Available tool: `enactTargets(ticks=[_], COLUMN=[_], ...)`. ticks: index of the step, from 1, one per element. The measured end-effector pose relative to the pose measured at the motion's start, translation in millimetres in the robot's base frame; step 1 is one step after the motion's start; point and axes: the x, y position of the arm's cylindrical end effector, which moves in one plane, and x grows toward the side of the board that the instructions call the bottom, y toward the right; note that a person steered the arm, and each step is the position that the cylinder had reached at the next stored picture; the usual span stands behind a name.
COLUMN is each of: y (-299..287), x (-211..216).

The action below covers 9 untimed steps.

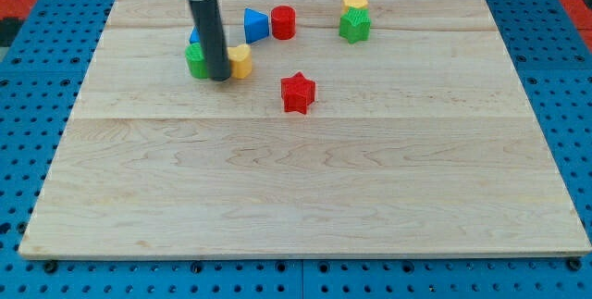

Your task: Move the yellow heart into the green star

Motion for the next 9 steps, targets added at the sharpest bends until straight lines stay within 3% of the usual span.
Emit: enactTargets(ticks=[1, 2, 3, 4, 5, 8, 9], y=[72.5, 75.4, 37.1, 10.4, 95.8, 116.6, 148.8], x=[-22.9, -29.8, -20.1, -70.4, -78.9, -17.0, -52.1])
